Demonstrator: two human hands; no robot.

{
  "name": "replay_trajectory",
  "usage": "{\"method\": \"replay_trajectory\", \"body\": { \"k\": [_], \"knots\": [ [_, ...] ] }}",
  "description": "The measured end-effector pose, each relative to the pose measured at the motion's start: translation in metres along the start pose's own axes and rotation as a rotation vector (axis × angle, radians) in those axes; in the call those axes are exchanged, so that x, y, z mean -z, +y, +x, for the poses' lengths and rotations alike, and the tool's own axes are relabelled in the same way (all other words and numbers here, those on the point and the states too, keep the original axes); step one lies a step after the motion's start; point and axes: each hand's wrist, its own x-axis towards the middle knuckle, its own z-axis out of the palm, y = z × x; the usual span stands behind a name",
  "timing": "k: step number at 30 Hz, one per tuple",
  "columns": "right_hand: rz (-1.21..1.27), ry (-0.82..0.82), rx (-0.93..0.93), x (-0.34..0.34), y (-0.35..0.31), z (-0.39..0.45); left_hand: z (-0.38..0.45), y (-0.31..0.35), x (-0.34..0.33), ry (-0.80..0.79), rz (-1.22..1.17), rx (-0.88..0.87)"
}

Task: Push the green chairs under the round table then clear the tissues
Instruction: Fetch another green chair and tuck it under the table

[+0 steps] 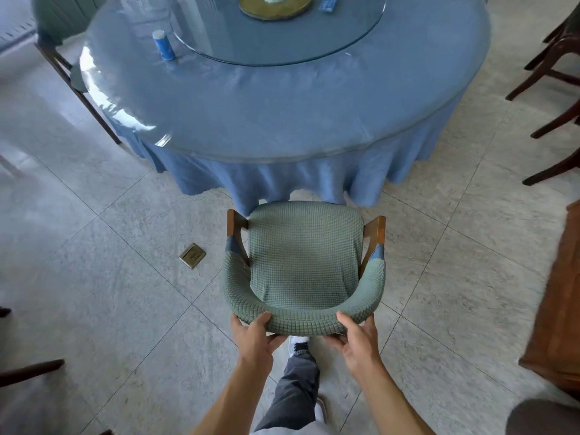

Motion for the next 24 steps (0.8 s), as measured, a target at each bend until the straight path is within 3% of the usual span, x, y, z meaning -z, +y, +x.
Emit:
{"method": "replay_trajectory", "body": {
  "k": [24],
  "knots": [
    [-0.029, -0.006, -0.031, -0.117, -0.102, 0.103, 0.095, 0.1, -0.111, -0.086, -0.026, -0.007]
  ]
}}
